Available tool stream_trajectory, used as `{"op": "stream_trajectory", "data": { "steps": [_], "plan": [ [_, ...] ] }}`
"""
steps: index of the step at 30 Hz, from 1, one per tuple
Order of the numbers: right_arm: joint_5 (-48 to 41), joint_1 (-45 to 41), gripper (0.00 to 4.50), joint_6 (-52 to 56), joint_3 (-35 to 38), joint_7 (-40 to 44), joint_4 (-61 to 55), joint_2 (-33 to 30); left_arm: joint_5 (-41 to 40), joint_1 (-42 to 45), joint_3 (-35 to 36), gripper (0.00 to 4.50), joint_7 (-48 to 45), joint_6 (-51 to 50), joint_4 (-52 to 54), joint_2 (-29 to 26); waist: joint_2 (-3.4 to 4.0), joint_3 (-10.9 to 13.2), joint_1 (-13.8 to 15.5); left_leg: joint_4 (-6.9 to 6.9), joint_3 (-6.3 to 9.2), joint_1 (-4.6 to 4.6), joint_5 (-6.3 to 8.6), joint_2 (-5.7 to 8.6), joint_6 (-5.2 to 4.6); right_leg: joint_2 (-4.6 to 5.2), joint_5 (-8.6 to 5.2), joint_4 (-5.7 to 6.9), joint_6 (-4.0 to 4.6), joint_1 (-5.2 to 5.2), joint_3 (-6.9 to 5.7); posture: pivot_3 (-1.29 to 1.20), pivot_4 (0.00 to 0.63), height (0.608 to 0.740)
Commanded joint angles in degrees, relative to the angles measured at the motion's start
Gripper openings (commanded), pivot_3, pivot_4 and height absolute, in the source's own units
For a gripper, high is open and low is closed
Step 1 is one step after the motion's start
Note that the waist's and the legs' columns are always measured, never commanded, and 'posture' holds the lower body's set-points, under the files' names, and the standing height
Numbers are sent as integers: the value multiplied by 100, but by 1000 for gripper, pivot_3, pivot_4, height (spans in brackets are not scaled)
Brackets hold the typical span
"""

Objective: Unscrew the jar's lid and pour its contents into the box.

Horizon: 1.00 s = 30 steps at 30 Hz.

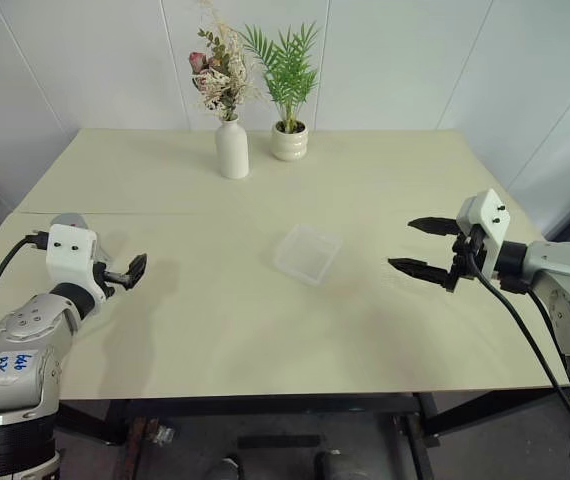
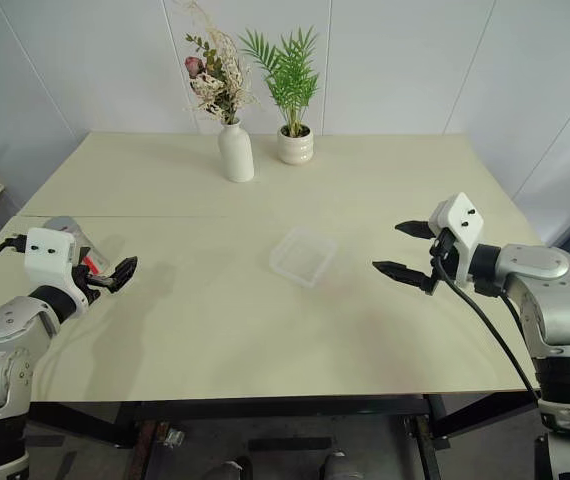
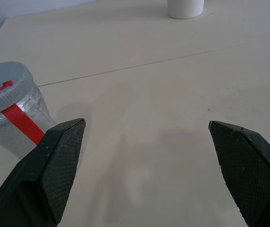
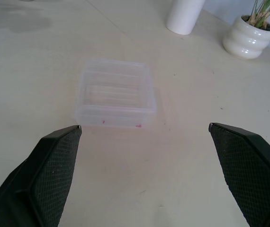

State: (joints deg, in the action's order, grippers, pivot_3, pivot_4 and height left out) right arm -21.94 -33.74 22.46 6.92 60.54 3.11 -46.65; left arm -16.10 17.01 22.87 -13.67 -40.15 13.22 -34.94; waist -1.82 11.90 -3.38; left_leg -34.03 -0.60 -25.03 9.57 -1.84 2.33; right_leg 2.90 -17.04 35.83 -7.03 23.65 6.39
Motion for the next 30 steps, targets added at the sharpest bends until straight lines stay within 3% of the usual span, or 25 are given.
{"op": "stream_trajectory", "data": {
  "steps": [1,12,21,30],
  "plan": [
    [-80,-109,4500,-73,170,-38,-152,-58,65,35,52,4451,52,79,146,-36,0,0,-1,0,0,0,0,0,0,0,0,0,0,0,0,0,150,740],
    [-243,-240,4500,146,-24,18,-344,31,414,-179,128,4451,766,975,383,737,0,0,-1,-1,-1,0,0,0,0,0,7,0,-13,-1,1,0,150,740],
    [-187,-682,4500,51,-437,61,-125,553,594,-740,597,4451,1400,2034,335,1316,-2,0,1,-2,-3,8,0,-2,0,-4,11,2,-19,-5,5,0,150,740],
    [-13,-932,4500,-136,-678,-44,73,1003,637,-353,949,4451,1699,2828,-806,1229,-11,-5,21,-7,-2,4,-1,-1,-1,-3,10,-8,-6,-10,3,0,150,740]
  ]
}}
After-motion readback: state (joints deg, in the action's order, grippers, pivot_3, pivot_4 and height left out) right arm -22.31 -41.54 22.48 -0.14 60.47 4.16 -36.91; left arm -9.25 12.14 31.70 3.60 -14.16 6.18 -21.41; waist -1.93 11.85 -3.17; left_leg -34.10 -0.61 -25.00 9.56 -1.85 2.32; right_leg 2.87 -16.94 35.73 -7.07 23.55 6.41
